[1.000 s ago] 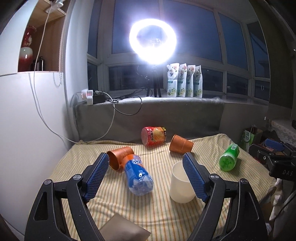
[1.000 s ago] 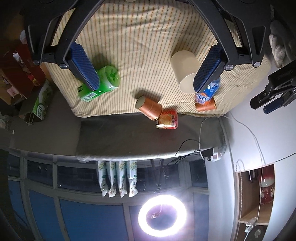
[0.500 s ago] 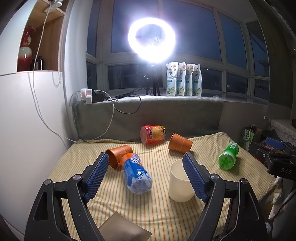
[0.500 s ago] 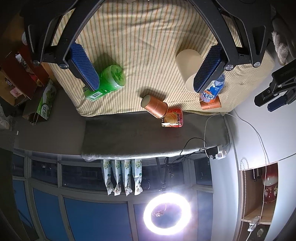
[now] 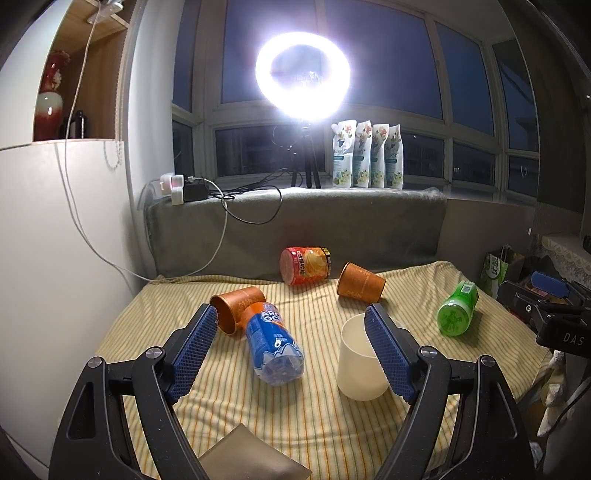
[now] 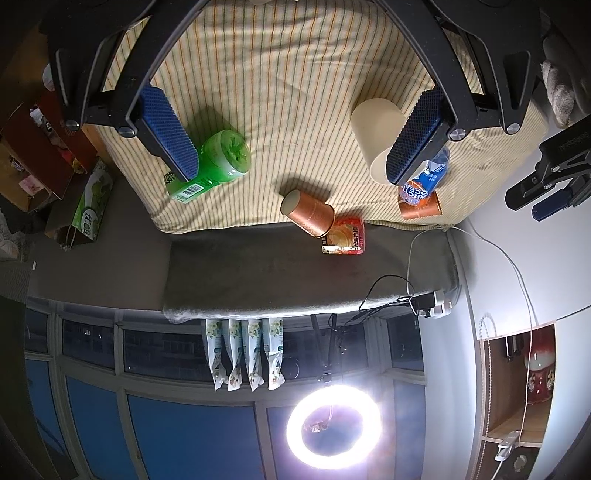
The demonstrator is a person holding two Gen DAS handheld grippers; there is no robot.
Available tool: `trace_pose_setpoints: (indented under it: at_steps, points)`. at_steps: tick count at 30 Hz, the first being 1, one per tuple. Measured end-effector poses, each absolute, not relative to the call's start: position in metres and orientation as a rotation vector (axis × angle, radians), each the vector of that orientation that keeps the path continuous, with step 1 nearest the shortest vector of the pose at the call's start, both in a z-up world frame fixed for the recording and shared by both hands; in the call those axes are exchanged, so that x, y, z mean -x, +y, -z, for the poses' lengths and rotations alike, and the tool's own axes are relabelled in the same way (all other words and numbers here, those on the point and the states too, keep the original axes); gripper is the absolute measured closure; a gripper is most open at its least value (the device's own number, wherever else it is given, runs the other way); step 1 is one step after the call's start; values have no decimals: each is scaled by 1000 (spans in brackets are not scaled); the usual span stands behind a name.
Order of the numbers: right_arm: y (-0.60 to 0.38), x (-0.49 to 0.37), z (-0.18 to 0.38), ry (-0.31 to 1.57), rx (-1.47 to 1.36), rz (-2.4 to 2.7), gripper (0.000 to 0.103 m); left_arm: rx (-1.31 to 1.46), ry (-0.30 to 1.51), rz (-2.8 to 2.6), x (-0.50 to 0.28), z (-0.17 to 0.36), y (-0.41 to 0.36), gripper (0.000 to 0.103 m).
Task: Flip cup upright
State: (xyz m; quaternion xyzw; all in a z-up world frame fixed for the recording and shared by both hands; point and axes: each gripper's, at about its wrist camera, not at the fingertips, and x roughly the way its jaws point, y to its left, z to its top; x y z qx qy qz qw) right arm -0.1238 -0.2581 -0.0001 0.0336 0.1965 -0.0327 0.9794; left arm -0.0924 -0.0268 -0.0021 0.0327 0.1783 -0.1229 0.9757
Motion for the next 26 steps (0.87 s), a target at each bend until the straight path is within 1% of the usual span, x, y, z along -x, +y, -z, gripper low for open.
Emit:
trace_pose_setpoints:
  at_steps: [26]
  points:
    - [-253, 122, 5, 405, -67, 60, 0, -74, 350, 237, 89, 6, -23, 21]
